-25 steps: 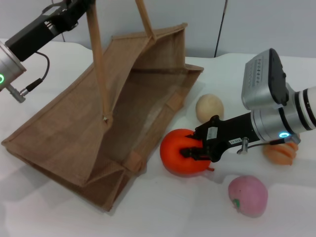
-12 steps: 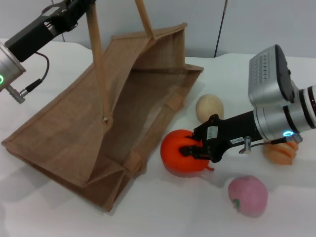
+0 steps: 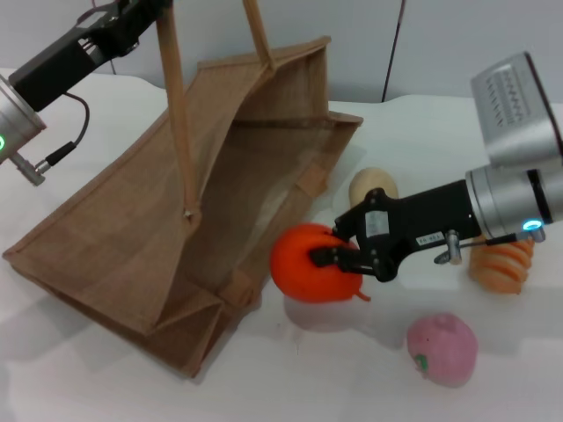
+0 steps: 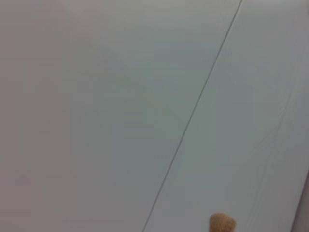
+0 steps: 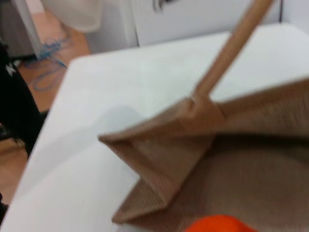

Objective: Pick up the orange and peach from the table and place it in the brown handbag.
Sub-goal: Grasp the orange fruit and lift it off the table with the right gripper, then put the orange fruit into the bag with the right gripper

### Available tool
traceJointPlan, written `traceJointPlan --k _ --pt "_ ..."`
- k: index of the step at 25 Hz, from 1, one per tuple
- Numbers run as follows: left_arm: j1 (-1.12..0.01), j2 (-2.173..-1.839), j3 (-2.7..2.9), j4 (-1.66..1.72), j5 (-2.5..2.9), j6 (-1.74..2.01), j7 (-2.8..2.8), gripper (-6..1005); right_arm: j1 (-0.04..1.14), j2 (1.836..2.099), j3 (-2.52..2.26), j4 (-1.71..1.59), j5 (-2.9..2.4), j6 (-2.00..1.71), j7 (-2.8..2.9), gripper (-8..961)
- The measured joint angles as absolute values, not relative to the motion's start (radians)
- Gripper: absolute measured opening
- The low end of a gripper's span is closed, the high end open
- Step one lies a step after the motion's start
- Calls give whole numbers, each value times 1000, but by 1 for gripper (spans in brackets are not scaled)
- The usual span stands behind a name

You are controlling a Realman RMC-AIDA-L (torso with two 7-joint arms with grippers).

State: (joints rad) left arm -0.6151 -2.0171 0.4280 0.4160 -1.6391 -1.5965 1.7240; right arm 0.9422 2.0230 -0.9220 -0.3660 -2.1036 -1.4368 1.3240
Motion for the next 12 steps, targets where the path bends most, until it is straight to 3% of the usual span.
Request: traceJointPlan --k 5,12 --pt "-632 -2017 429 420 -1633 -1626 1704 121 955 2023 -936 -380 -2058 -1453 1315 107" --pt "-658 -2017 442 422 -1631 -1677 1676 121 1005 2030 -939 -380 -2043 -1436 1307 81"
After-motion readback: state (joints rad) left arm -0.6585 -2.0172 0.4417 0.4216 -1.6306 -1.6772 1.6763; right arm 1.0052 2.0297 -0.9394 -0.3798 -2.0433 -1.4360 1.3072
